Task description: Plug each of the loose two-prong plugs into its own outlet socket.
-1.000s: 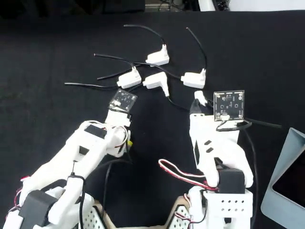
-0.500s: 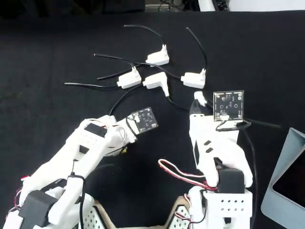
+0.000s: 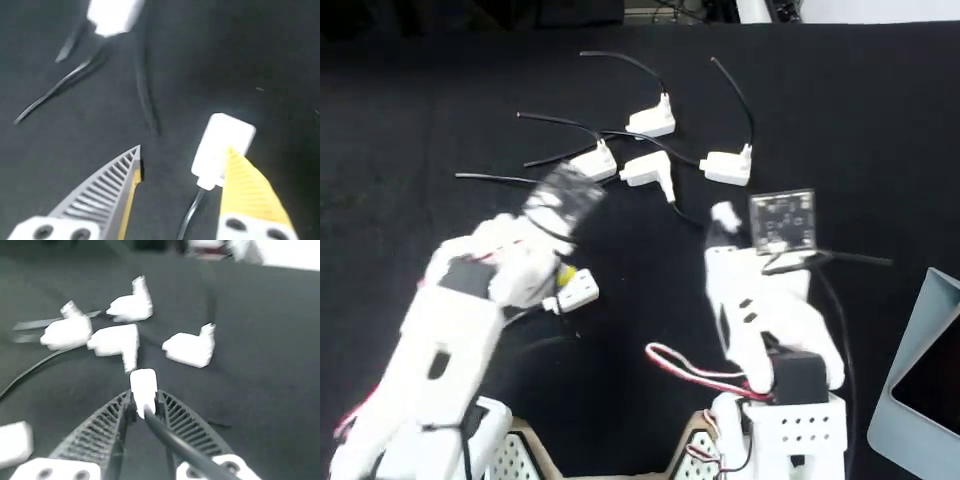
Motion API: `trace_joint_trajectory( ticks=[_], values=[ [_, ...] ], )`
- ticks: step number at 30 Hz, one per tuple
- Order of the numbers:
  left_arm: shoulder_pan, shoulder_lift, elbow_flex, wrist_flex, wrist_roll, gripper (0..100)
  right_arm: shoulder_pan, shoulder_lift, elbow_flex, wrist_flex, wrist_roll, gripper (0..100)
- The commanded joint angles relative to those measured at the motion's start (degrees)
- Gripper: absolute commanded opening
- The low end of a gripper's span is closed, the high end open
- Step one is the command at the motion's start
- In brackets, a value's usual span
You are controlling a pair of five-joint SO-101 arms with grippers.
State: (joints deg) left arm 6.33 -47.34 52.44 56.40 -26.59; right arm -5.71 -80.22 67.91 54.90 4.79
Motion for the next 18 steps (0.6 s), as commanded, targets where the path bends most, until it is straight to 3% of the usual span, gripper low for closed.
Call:
trace_joint_trajectory(
  ticks=[1, 8, 18],
  values=[
    [-8.8, -11.1, 0.5, 2.5, 6.7, 25, -8.4, -0.1, -3.3, 2.7, -1.3, 1.5],
    [-22.8, -24.9, 15.6, 2.5, 16.4, 25, -22.8, 10.8, -3.9, -0.4, -8.0, 1.5],
    [-31.0, -34.1, 31.6, -6.5, 20.1, 25, -30.9, 34.5, -8.9, -13.9, -9.5, 1.4]
  ],
)
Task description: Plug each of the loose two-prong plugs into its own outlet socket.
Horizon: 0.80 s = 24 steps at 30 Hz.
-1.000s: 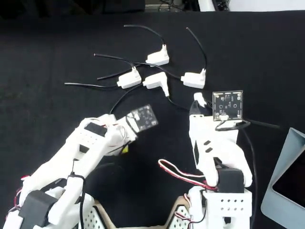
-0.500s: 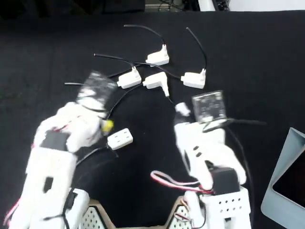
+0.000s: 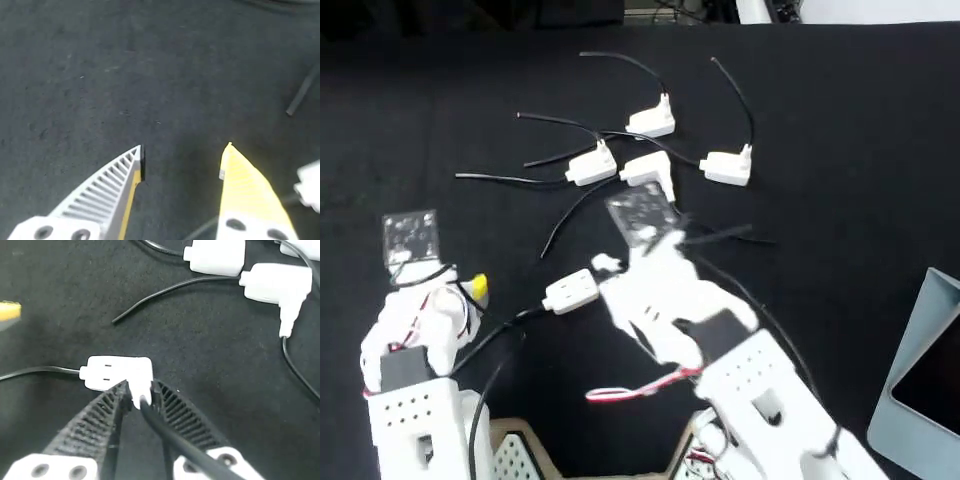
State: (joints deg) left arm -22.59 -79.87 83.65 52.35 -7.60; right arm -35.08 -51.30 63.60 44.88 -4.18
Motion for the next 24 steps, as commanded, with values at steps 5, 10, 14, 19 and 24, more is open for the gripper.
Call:
trace_joint_trajectory(
  ticks=[5, 10, 14, 19, 24],
  values=[
    [-3.3, -1.8, 0.8, -2.5, 1.1, 25, -1.6, 16.0, -8.7, -6.2, -0.5, 1.4],
    [-3.3, -1.8, 0.8, -2.5, 1.1, 25, -1.7, 21.6, -11.1, -6.3, -0.6, 1.3],
    [-3.2, -1.8, 0.9, -2.5, 1.0, 25, -1.8, 23.4, -12.0, -6.3, -2.9, 1.3],
    [-3.2, -1.8, 0.9, -2.5, 0.9, 25, -1.8, 25.4, -12.0, -6.3, -2.9, 1.3],
    [-3.1, -2.2, 1.5, -2.5, 0.8, 25, -1.8, 27.1, -12.0, -6.3, -4.6, 1.3]
  ],
)
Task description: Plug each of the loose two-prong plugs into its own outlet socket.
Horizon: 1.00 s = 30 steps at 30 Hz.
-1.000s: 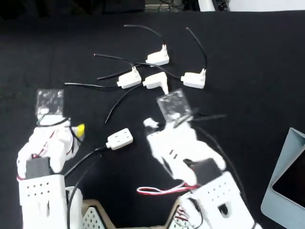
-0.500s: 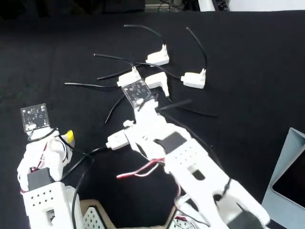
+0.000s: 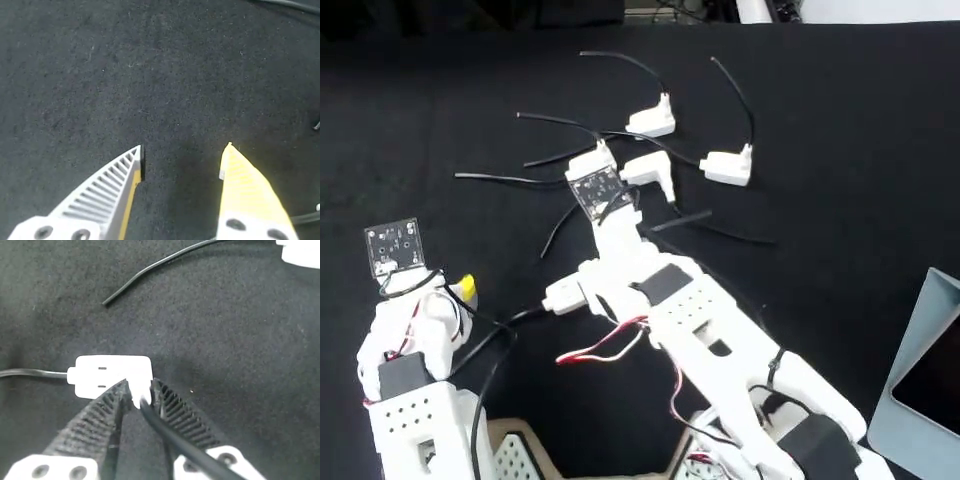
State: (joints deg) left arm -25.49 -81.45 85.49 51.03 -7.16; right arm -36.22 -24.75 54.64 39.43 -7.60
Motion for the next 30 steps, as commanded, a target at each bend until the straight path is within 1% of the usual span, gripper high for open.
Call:
trace_joint_trajectory(
  ticks=[1, 6, 9, 13, 21, 27, 30],
  values=[
    [-0.2, -0.6, -0.4, -1.1, 0.4, 25, -0.6, 0.9, -3.0, -0.8, -1.1, 1.3],
    [-0.2, -0.6, -0.4, -1.1, 0.4, 25, -0.7, 1.0, -3.0, -0.2, -1.1, 1.3],
    [-0.2, -0.6, -0.4, -1.1, 0.4, 25, -1.3, 0.0, -4.8, 2.5, -1.3, 1.3],
    [-0.2, -0.7, -0.4, -1.1, 0.4, 25, -3.7, -2.2, -6.1, 6.2, -3.4, 1.4],
    [-0.3, -0.7, -0.4, -1.1, 0.4, 25, -4.0, 1.5, -6.0, 6.3, -3.4, 1.4],
    [-0.4, -0.7, -0.4, -1.1, 0.4, 25, 0.4, 2.3, -6.5, 4.0, -3.1, 1.4],
    [-0.3, -0.7, -0.3, -1.1, 0.4, 25, 0.8, 2.6, -7.1, 4.6, -3.3, 1.4]
  ],
)
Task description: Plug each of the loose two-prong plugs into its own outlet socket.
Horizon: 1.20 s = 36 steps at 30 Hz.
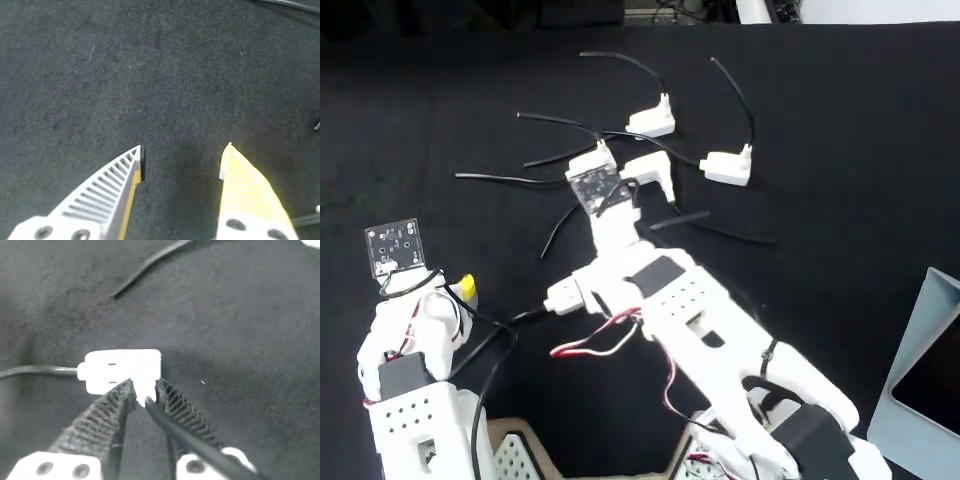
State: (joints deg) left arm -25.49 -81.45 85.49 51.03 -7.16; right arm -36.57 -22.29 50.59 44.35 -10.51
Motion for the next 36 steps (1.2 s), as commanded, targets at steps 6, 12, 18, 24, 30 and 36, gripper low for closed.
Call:
trace_joint_trajectory(
  ticks=[6, 12, 18, 24, 30, 36],
  values=[
    [-0.3, -0.7, -0.3, -1.1, 0.4, 25, -1.1, 0.2, -2.0, -0.4, -0.4, 1.4],
    [-0.4, -0.7, -0.3, -1.1, 0.4, 25, -4.0, 0.7, -0.2, -0.4, 1.3, 1.4],
    [-0.6, -0.7, -0.3, -1.1, 0.4, 25, -4.0, 10.4, -3.6, -0.4, 4.0, 1.3],
    [-0.6, -0.7, -0.3, -1.1, 0.4, 25, -3.8, 21.4, -11.4, 3.5, 5.6, 1.3],
    [-0.6, -0.6, -0.3, -1.1, 0.4, 25, -2.7, 24.3, -15.3, 6.5, 5.6, 1.3],
    [-0.6, -0.8, 0.2, -1.2, 0.3, 25, 7.5, 22.5, -22.2, 6.3, 11.3, 1.3]
  ],
)
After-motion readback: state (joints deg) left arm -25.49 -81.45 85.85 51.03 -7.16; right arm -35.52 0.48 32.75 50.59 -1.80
